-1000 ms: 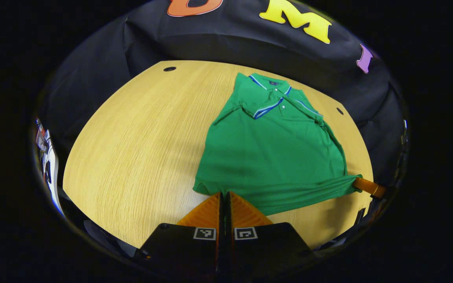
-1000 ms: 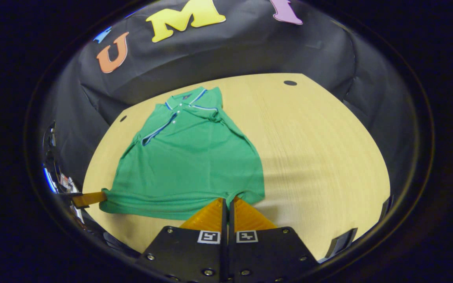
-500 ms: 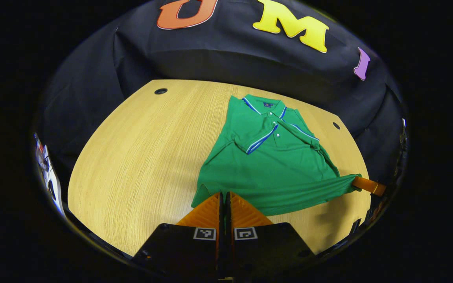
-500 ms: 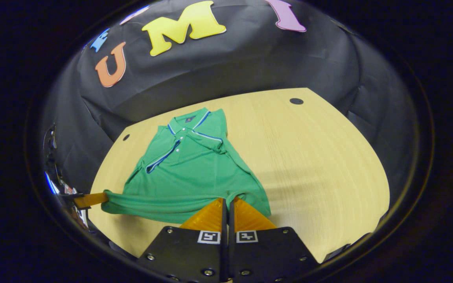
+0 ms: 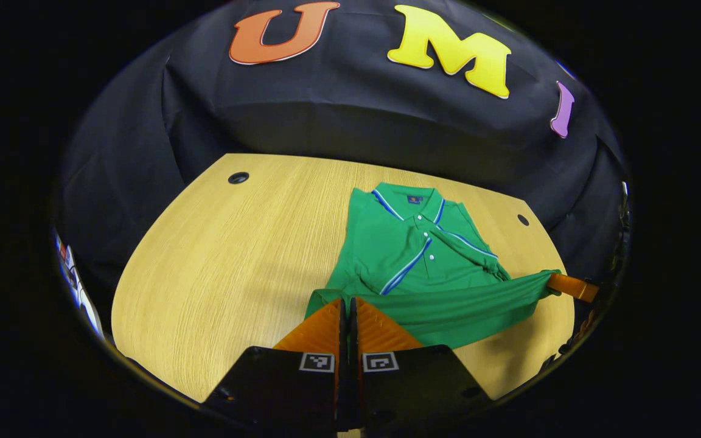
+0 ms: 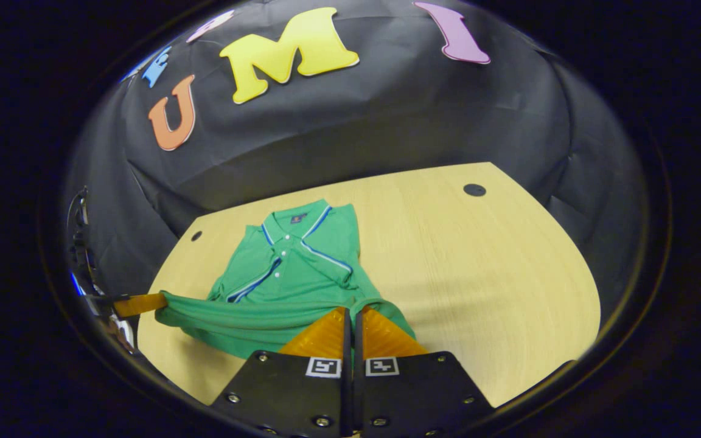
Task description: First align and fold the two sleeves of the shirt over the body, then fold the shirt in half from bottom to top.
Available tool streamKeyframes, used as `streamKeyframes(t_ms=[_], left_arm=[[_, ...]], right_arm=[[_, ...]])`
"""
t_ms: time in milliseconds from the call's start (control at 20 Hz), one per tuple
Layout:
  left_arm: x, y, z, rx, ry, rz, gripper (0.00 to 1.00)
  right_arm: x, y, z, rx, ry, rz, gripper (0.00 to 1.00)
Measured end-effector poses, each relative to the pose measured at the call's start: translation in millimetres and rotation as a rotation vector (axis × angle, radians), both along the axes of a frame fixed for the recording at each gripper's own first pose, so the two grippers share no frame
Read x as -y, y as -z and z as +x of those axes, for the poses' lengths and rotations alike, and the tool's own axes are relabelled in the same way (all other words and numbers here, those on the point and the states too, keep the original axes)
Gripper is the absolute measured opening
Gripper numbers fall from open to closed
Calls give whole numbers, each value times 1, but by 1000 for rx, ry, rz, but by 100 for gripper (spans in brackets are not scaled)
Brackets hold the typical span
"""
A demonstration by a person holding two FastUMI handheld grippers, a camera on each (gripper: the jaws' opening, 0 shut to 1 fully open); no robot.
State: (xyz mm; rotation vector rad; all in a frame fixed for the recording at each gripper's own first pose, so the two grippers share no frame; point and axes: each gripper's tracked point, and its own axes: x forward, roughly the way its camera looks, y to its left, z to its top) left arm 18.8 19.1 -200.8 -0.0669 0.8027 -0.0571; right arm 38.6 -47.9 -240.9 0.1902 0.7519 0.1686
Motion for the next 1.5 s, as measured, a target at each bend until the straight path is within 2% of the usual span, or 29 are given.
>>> streamKeyframes(t_ms=[300, 700, 1050, 1200, 1350, 1500], left_arm=[[2, 5, 54, 42, -8, -9, 3], [9, 13, 135, 102, 24, -2, 3], [8, 28, 188, 133, 35, 17, 2], [8, 34, 206, 139, 15, -6, 2], [11, 42, 222, 154, 53, 35, 2], [10, 45, 237, 126, -16, -35, 3]], right_arm=[[-4, -1, 51, 37, 9, 7, 0], [-3, 3, 123, 76, 8, -5, 0], [-12, 17, 176, 82, -2, -11, 0], [-14, 22, 196, 87, -5, -19, 0], [-16, 30, 210, 85, -12, -31, 0], [-18, 37, 221, 87, -12, -35, 0]])
